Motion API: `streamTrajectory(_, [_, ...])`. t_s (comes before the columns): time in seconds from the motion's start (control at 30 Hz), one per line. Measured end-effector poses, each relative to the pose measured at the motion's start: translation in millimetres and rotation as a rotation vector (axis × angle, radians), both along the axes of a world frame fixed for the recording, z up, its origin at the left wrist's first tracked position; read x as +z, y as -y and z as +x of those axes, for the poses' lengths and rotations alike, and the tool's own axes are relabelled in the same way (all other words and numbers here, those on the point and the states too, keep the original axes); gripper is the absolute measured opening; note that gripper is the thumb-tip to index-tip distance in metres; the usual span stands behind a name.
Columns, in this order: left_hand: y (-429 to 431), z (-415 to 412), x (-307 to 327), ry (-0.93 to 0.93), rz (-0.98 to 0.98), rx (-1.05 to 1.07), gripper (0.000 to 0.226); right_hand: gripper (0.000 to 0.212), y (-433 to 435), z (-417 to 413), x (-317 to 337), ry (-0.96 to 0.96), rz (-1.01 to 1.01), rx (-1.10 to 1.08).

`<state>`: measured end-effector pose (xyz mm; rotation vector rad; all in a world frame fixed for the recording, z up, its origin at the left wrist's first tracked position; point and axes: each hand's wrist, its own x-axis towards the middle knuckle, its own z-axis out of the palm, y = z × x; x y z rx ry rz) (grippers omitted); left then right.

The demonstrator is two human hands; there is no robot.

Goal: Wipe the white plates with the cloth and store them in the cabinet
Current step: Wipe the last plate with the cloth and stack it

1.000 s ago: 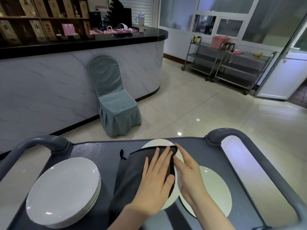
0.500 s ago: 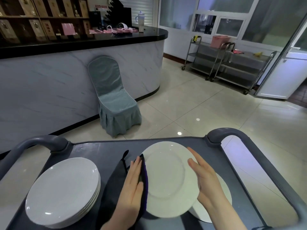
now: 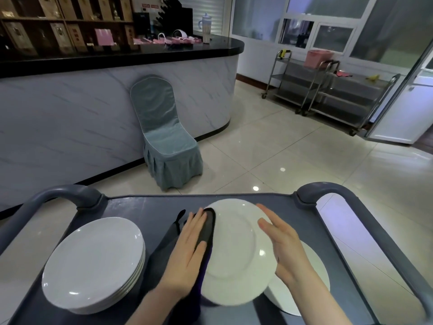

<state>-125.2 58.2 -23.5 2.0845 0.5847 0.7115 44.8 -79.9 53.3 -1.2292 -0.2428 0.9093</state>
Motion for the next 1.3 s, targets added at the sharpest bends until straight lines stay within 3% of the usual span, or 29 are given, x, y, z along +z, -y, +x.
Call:
streamTrajectory(0.07, [25,-1,-11,0.081,-0.014,0.110,0.058,0.037,-6,3,-4,-0.069,0.072,-0.091])
streamTrajectory(0.17, [58,14,-16,0.003,0.122,0.163,0.071,0.031,-24,-13,-14,-0.050,0.075,-0.291])
streamTrajectory(0.27, [71,31,-8,-0.186,0.345,0.086,0.080,0.038,-38,-41,-9,-0.016,0.005,-0.469])
streamTrajectory(0.4, [53,23,-8,-0.263,0.527,-0.071,0.082,0.044,-38,-47,-3,-0.024,-0.006,-0.493])
streamTrajectory(0.63, [56,-2,-29,-0.103,0.397,-0.057,0.083,0.042,-29,-32,5,-0.062,0.028,-0.466])
streamTrajectory(0.9, [42,29,18,-0.195,0.578,-0.227,0.075,0.034,-26,-50,-9,-0.079,0.000,-0.349])
streamTrajectory(1.1, [58,14,-17,-0.296,0.607,-0.156,0.091,0.038,-22,-22,-3,-0.066,0.035,-0.399])
streamTrajectory(1.2, [54,14,-16,-0.269,0.516,-0.150,0.089,0.039,-18,-18,-5,-0.080,0.059,-0.412])
streamTrajectory(1.3, [37,17,-9,-0.124,0.302,-0.068,0.070,0.038,-9,-25,-4,-0.105,0.051,-0.385])
